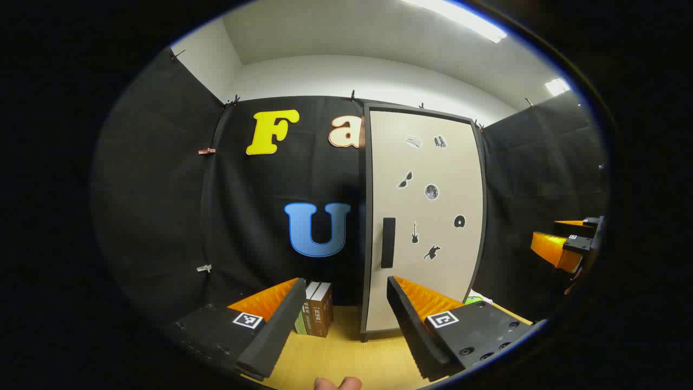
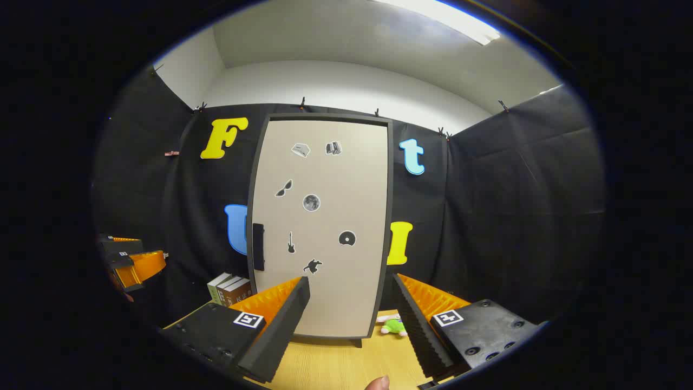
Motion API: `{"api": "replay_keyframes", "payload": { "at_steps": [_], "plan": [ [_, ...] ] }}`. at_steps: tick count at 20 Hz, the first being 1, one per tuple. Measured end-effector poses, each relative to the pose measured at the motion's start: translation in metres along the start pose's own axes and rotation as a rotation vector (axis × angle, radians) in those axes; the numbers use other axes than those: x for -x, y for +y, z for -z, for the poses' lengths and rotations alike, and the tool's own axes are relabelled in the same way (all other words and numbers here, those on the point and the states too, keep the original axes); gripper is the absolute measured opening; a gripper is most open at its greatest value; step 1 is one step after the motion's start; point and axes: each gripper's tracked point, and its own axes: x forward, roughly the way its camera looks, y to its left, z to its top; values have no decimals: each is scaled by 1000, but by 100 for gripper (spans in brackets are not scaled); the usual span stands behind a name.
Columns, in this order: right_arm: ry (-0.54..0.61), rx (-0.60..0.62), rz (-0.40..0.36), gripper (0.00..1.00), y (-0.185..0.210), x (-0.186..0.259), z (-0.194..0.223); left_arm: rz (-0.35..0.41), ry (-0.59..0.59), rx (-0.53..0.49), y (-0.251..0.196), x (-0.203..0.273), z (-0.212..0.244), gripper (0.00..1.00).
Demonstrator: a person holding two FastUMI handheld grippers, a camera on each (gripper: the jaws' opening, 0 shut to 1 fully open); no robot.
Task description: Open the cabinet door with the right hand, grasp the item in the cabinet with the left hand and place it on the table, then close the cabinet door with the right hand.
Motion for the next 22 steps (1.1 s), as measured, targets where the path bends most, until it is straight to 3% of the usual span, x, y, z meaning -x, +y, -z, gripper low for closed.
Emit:
{"api": "replay_keyframes", "payload": {
  "at_steps": [16, 22],
  "plan": [
    [24, -14, 18, 97, 1, 0, 7, -5, 18, -13, 8, -1, 1, 94],
    [28, -29, -12, 97, 18, -6, 7, -9, 22, -4, 19, -4, 4, 94]
  ]
}}
